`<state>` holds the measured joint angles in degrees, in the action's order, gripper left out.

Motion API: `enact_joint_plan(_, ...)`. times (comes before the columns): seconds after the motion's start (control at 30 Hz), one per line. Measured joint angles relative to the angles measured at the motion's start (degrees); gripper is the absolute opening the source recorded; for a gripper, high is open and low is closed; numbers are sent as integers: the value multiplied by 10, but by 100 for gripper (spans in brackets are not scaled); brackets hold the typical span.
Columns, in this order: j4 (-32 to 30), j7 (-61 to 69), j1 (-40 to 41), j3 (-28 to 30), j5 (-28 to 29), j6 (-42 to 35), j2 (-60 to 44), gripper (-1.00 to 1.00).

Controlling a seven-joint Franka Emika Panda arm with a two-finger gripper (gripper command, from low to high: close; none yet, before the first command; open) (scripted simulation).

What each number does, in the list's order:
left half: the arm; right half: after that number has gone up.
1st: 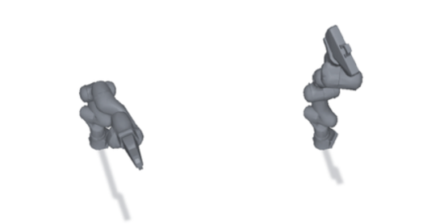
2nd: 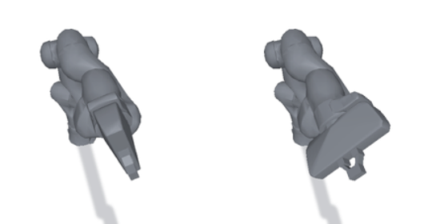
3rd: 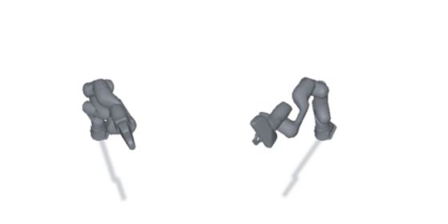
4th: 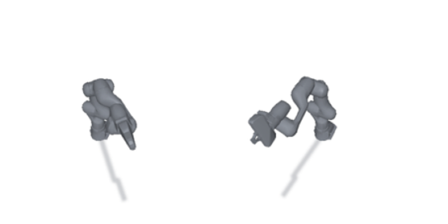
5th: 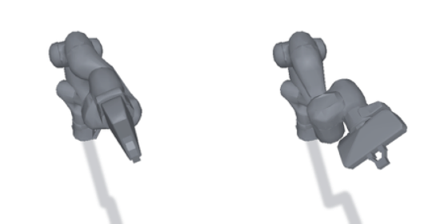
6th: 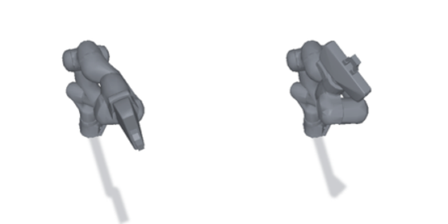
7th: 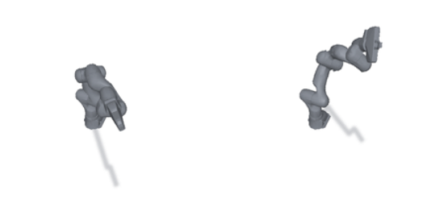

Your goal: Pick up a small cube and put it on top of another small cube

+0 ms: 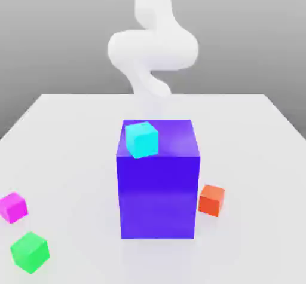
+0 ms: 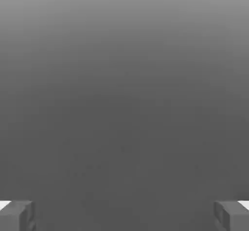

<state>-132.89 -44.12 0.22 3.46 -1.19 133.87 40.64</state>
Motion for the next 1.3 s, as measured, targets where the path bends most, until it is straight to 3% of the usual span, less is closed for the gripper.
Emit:
enact_joint_plan(0.6,-79,161,67,223,-137,150,-377,0)
enact_joint_plan(0.87,-115,216,150,257,-174,220,-537,0)
enact_joint_plan(1.07,-93,293,229,171,-272,291,-646,0)
enact_joint_plan(1.1,-89,304,238,160,-287,299,-659,-100)
enact_joint_plan(1.3,-87,308,244,153,-293,302,-665,-100)
